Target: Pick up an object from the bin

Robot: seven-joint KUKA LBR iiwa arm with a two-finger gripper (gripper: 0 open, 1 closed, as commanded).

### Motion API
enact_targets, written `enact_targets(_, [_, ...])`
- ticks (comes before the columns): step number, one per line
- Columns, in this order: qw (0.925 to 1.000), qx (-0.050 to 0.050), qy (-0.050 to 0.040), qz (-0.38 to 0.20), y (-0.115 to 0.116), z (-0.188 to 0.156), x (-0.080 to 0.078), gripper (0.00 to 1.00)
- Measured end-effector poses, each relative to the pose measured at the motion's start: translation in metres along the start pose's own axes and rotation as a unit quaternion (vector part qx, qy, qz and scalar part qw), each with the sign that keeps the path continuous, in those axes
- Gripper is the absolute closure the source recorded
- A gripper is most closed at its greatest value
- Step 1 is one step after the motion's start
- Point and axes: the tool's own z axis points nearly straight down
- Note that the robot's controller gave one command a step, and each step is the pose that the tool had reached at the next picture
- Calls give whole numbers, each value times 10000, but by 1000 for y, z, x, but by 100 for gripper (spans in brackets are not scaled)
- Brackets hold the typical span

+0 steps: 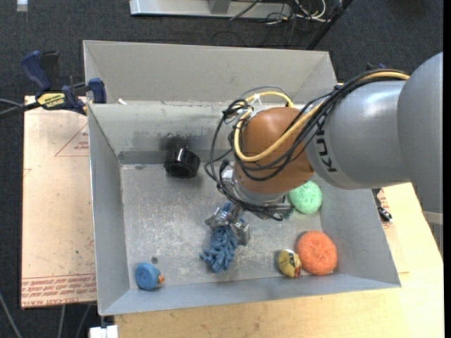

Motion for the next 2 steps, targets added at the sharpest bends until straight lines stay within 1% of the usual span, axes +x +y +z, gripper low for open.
enact_targets(2, [10000, -16, 13, 3, 1, -4, 1, 100])
